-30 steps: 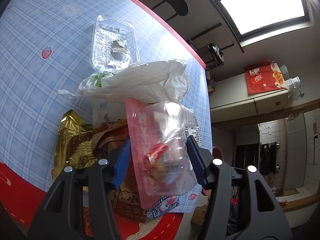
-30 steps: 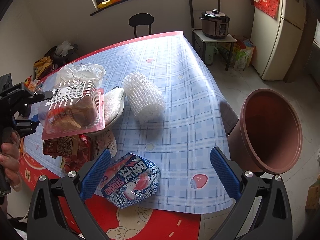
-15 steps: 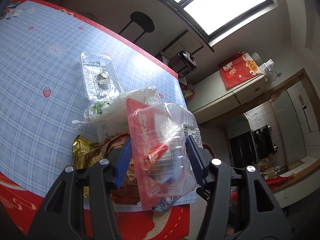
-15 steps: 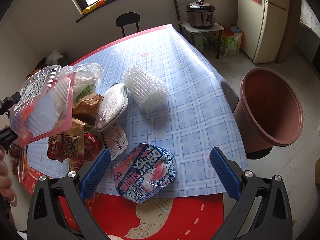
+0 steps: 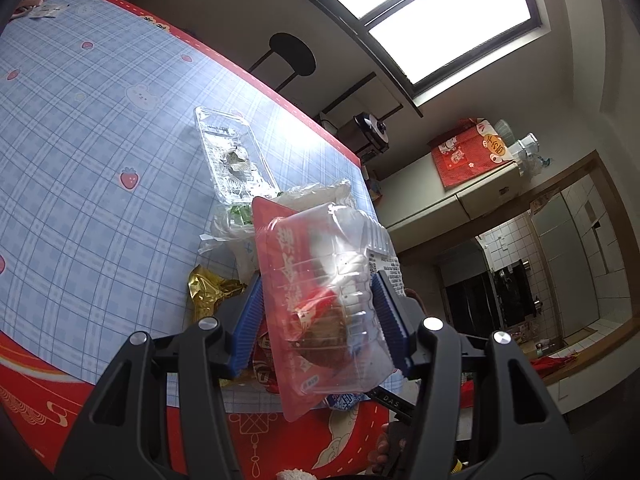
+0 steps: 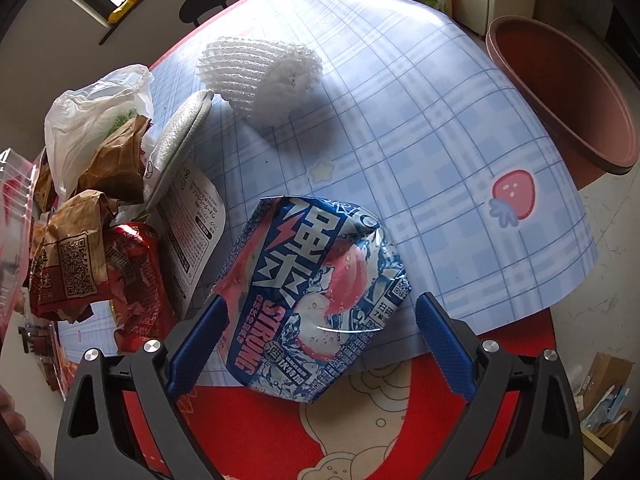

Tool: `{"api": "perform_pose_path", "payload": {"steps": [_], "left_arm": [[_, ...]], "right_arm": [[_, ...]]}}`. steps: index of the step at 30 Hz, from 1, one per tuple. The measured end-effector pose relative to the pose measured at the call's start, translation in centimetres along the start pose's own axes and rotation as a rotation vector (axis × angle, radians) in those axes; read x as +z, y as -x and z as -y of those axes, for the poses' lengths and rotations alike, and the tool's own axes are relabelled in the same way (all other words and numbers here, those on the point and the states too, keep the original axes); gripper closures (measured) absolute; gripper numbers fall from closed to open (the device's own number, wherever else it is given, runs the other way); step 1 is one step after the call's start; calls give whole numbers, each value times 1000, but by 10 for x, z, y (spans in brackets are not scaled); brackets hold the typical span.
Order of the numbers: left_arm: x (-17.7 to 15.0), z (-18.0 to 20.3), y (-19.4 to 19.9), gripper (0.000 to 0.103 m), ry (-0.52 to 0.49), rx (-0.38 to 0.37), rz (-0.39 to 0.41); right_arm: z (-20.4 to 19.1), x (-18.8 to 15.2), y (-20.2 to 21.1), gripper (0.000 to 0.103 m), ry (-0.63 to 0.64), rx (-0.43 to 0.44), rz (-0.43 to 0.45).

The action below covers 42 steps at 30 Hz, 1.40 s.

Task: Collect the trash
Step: 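Lift the plastic box with the left tool while the right tool grasps the blue-white snack wrapper, then carry both items over the brown bin and open the left tool to drop the box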

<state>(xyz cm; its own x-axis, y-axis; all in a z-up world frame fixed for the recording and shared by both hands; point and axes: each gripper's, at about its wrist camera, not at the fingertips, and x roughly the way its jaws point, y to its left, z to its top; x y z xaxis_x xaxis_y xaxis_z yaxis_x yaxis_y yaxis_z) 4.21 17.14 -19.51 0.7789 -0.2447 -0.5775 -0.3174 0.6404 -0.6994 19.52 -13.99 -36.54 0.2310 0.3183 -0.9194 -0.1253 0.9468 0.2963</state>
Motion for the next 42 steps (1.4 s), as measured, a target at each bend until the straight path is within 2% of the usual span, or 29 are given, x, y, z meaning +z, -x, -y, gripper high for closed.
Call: {"api": "perform_pose_path", "payload": {"steps": [4,7,10,13,16,19,25,42], "left_arm": [[2,-4,8,48,-16,-9,-1],[5,-8,12,48,-13,-16,-3],[7,-11,15,48,-14,-24,0],[9,-12,15,48,-18,-37,-5],[9,-10,15,48,-31,-52,-9],[9,-8,14,48,-37,-65,-16],[6,-7,14,48,-44,-85,-25],[11,1,20,48,-117,-141,-19]], "right_arm": [[-9,-1,-4,11,13,-38,44],[-15,-1,-4,21,11,-47,56],[-19,-2,1,48,-23,-4,48],[-19,-4,8,69,-37,19,49],[-21,-7,21,84,-49,53,69],[-25,-10,33,93,-41,56,102],[-26,-10,57,98,-29,47,159],[-31,-16,122,98,0,-7,323]]}}
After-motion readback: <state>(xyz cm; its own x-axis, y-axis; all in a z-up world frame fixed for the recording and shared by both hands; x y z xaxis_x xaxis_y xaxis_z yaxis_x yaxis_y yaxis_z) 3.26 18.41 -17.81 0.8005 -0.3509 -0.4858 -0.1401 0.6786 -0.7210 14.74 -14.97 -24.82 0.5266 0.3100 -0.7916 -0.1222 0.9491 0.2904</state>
